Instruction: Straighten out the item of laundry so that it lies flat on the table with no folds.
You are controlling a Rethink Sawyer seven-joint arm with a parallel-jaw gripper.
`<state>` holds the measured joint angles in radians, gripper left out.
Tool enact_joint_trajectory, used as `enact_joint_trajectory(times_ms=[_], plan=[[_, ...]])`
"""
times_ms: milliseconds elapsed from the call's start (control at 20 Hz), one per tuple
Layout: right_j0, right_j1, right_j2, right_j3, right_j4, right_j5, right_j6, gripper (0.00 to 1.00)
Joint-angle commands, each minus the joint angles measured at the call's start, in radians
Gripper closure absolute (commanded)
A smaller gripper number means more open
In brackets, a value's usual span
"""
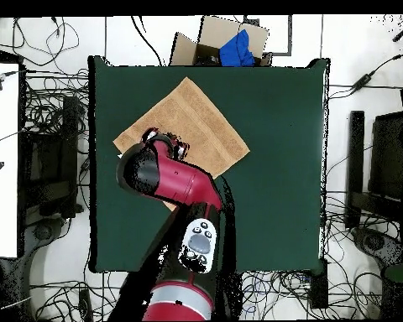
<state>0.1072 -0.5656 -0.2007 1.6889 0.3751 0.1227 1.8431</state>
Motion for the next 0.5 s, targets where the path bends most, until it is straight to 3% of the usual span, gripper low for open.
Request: enact_joint_trajectory(times_ms=[50, 500], plan=[[-0.054, 0.009, 0.147, 0.085, -0.091, -0.039, 0.092, 1.0], [-0.126, 0.006, 0.189, 0.103, -0.209, -0.056, 0.081, 1.0]])
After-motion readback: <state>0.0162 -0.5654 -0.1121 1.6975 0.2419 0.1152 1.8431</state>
